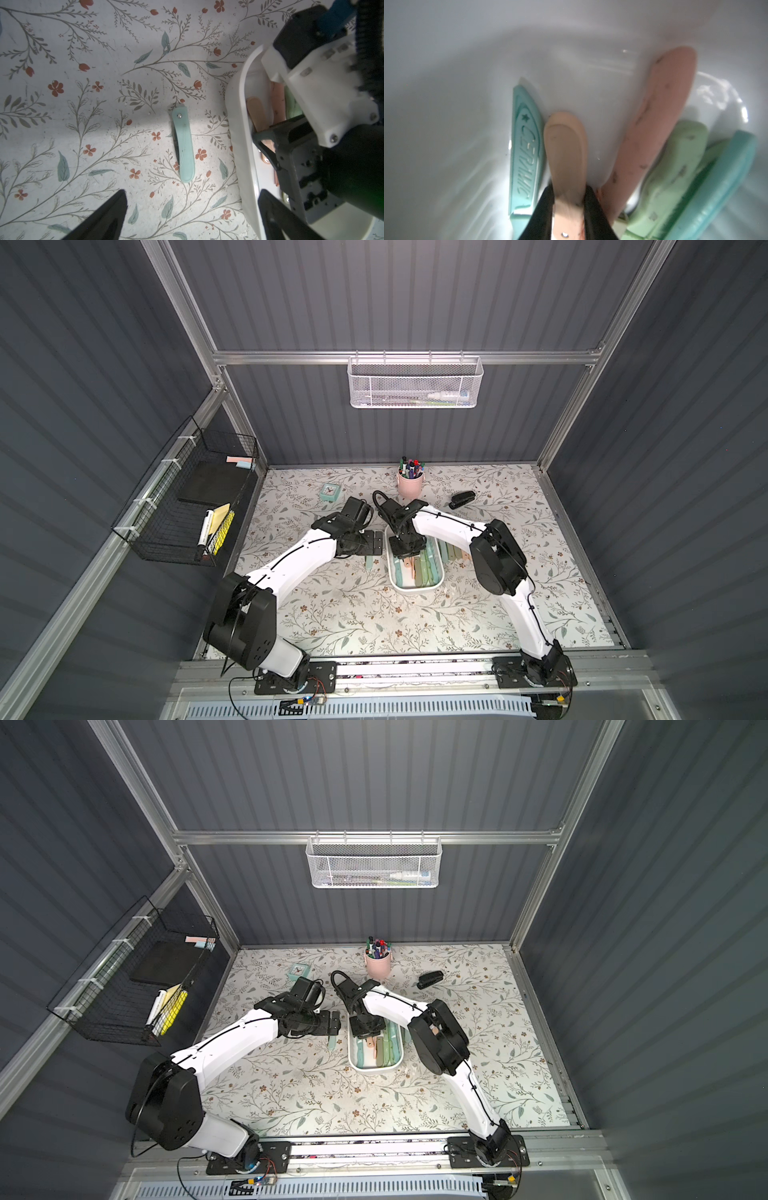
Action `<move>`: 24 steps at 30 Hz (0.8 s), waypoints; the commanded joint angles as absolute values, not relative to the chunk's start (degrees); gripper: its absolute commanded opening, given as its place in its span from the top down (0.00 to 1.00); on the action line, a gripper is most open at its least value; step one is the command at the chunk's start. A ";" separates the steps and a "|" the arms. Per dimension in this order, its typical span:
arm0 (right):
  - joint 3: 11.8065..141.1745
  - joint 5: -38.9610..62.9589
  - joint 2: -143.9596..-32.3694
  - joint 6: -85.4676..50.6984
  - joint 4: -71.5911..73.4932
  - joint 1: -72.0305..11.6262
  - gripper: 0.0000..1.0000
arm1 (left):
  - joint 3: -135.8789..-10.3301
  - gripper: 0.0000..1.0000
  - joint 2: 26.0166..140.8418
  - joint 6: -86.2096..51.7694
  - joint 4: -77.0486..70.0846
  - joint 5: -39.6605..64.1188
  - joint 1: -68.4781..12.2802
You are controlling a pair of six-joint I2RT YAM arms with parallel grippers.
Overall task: Take the fruit knife out of the storage box
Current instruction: Pick up the fruit knife from the storage box.
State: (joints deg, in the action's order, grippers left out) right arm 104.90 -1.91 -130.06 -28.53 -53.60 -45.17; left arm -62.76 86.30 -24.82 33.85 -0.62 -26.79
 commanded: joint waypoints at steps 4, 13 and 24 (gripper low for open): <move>102.00 -2.67 -123.51 -29.60 -51.24 -45.40 0.80 | -62.56 0.01 86.07 -25.49 33.93 -0.14 -26.72; 100.29 -4.14 -117.28 -29.59 -51.59 -44.64 0.80 | -62.36 0.01 85.62 -25.05 33.44 0.52 -26.68; 87.38 -3.35 -102.54 -26.97 -50.33 -33.62 0.80 | -63.54 0.01 86.30 -23.69 32.55 2.11 -26.80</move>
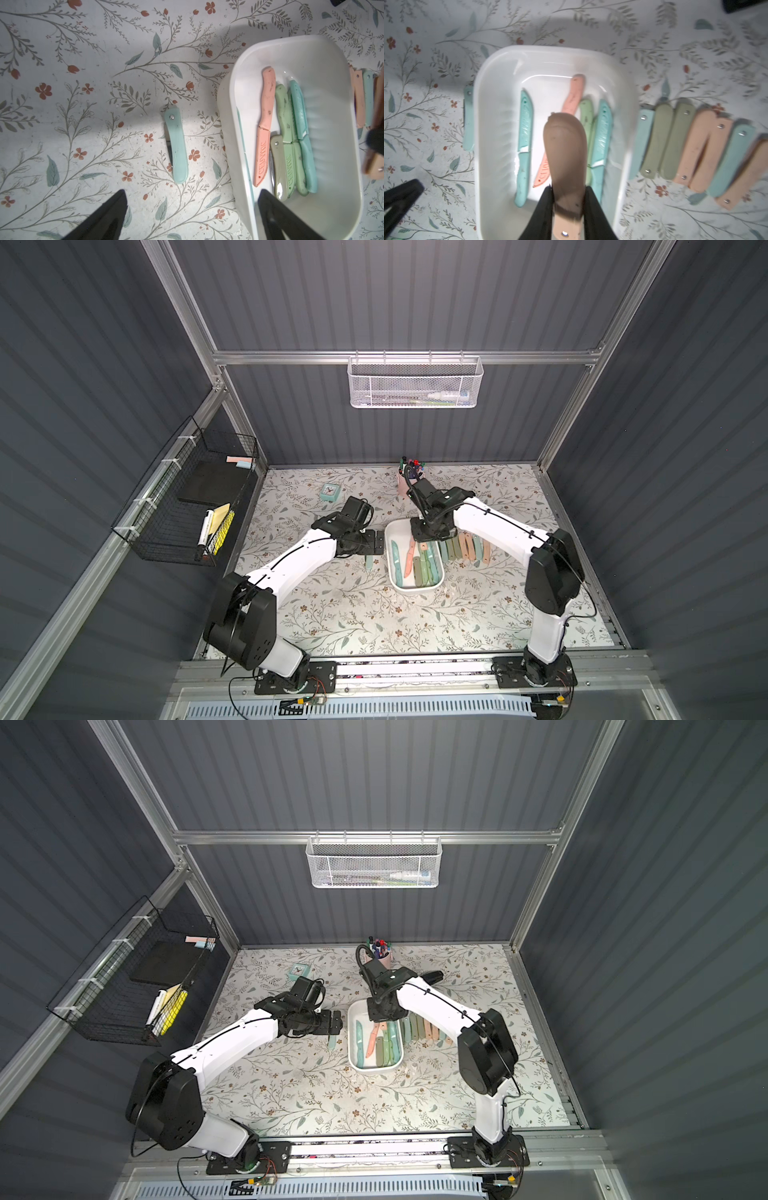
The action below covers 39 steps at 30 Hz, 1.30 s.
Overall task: Take the fruit knife out of the storage box
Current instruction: Pick up the fruit knife from the storage box, then place the fruit knife at the center of the board.
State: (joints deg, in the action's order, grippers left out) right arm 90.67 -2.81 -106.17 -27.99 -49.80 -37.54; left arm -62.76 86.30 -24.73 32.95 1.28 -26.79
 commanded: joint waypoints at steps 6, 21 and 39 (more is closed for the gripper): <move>76.34 -2.44 -97.53 -24.33 -48.48 -20.92 0.80 | -64.15 0.01 87.33 -22.10 31.22 3.94 -26.81; 69.75 -3.64 -106.15 -21.07 -46.53 -6.60 0.80 | -66.93 0.01 90.61 -21.98 30.32 5.98 -29.24; 70.39 -5.36 -104.18 -20.98 -48.31 -6.53 0.61 | -68.09 0.00 90.92 -20.94 31.08 3.33 -31.49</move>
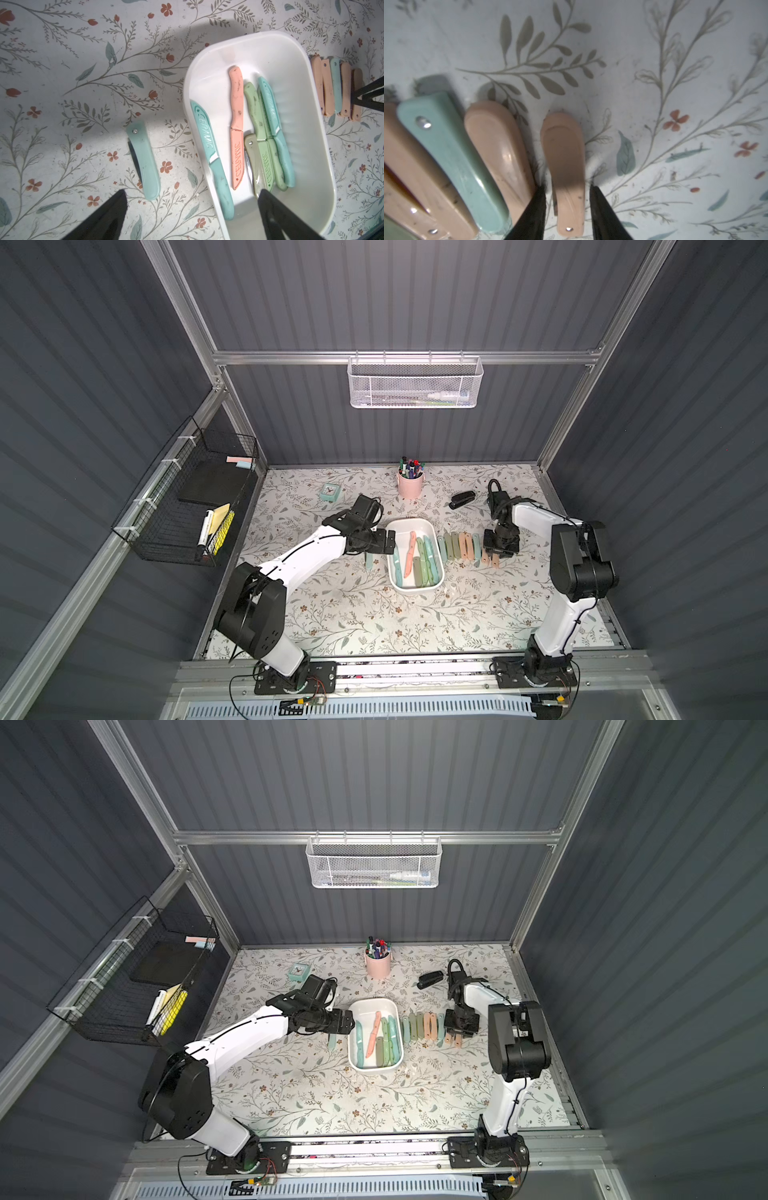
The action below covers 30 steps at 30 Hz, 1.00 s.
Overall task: Take the fruit knife out of the storage box
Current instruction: Place the fruit knife at the center of the board, then pick up the fruit knife from the storage box.
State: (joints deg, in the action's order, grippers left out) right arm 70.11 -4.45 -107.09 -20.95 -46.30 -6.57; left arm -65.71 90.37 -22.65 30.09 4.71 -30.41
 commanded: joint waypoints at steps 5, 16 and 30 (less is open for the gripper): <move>69.88 -5.33 -99.68 -21.35 -49.56 -6.50 0.61 | -69.03 0.01 91.32 -20.74 31.27 2.13 -33.07; 62.34 0.61 -86.73 -22.37 -39.50 -6.85 0.61 | -72.75 0.01 97.62 -21.44 30.59 -0.06 -40.69; 58.90 3.48 -81.46 -22.63 -36.02 -8.96 0.61 | -86.49 0.58 114.07 -25.32 35.83 -2.29 -43.24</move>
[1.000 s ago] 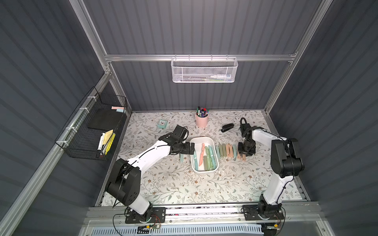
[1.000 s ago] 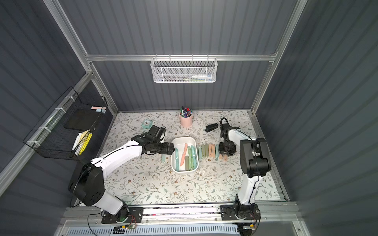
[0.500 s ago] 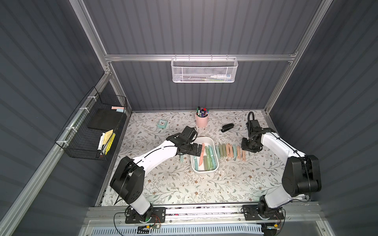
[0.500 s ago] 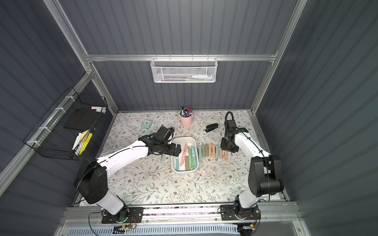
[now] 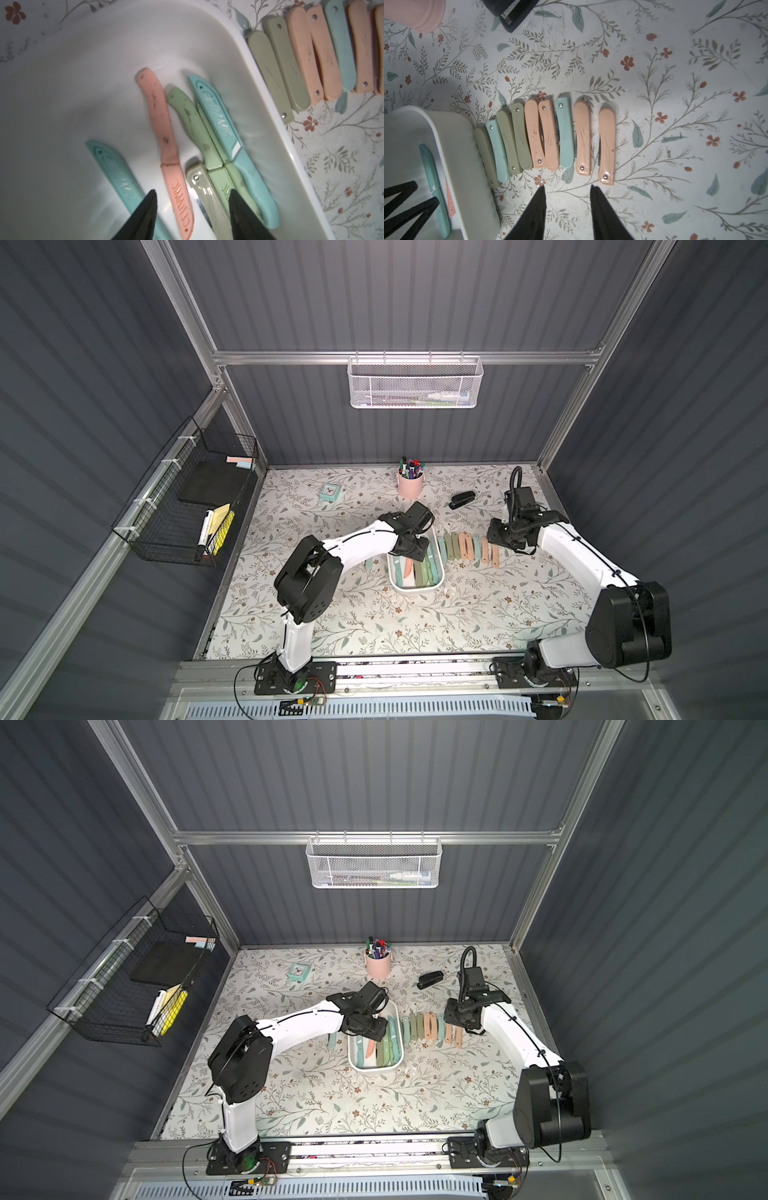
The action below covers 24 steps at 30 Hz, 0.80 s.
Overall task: Take the fruit knife out of the storage box
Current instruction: Pick up the fruit knife from the storage box.
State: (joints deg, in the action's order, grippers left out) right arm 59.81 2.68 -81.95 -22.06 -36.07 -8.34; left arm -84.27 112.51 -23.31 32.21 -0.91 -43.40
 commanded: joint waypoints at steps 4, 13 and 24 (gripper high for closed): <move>58.80 3.17 -81.51 -22.34 -36.12 -9.40 0.61 | -87.86 0.56 116.18 -27.03 37.62 -2.94 -42.98; 59.14 3.95 -82.35 -22.76 -35.40 -10.44 0.61 | -86.84 0.49 117.91 -30.14 37.97 -3.33 -42.01; 60.05 3.96 -83.10 -22.83 -35.60 -11.95 0.61 | -86.65 0.54 120.61 -30.41 38.32 -1.77 -40.52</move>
State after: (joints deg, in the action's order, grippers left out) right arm 59.24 3.70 -82.24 -22.33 -35.46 -11.53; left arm -86.39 119.09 -29.65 35.90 -2.15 -40.91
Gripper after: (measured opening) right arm 0.388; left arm 0.465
